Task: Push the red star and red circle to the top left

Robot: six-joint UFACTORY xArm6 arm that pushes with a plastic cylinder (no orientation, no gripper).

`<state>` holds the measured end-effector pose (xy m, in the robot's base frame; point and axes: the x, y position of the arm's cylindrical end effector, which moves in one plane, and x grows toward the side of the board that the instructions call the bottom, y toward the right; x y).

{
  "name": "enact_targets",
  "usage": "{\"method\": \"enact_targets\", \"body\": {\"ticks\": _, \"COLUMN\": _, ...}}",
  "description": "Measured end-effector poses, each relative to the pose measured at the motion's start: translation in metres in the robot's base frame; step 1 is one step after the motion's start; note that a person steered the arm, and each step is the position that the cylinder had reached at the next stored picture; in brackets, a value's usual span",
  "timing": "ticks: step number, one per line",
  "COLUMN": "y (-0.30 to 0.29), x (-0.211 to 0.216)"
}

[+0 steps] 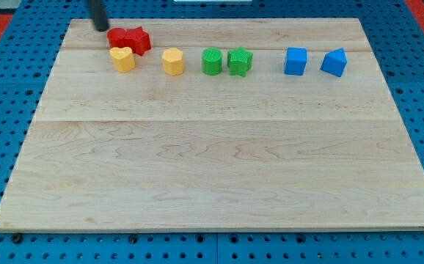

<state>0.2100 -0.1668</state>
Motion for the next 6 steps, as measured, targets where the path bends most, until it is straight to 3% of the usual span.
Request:
{"method": "enact_targets", "body": {"ticks": 1, "y": 0.073, "x": -0.001}}
{"method": "enact_targets", "body": {"ticks": 2, "y": 0.081, "x": 0.013}}
{"method": "enact_targets", "body": {"ticks": 4, "y": 0.075, "x": 0.036}}
{"method": "enact_targets", "body": {"ticks": 6, "y": 0.018, "x": 0.036}}
